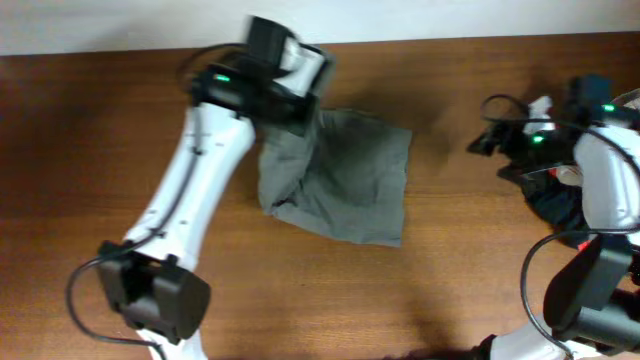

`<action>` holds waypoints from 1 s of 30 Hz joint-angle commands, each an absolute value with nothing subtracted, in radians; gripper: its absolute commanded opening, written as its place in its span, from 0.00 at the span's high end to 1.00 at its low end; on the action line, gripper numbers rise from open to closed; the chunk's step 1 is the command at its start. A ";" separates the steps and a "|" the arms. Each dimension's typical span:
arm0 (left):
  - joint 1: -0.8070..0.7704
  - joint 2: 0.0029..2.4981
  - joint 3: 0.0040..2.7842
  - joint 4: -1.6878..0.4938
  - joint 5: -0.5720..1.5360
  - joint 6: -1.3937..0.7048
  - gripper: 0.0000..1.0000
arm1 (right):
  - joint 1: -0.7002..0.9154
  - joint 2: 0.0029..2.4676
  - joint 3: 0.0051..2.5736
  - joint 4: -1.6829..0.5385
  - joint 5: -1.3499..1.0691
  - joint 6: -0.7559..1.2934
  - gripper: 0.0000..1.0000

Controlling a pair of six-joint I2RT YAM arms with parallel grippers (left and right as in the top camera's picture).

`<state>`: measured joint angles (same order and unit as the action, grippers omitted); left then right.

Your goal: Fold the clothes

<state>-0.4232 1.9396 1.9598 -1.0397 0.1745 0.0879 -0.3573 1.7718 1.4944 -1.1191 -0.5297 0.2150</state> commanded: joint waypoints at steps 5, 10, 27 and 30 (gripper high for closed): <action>-0.669 2.138 1.958 -1.053 0.082 0.107 0.99 | -0.407 1.749 1.521 -1.155 -0.621 0.213 0.13; -0.783 2.208 1.958 -1.085 0.060 0.107 0.60 | -0.407 1.749 1.521 -1.168 -0.621 0.188 0.13; -0.628 2.206 2.251 -1.261 -0.010 0.052 0.48 | -0.406 1.749 1.521 -1.180 -0.618 0.162 0.13; -0.577 2.231 2.221 -1.240 0.243 0.052 0.99 | -0.406 1.749 1.521 -1.183 -0.617 0.159 0.13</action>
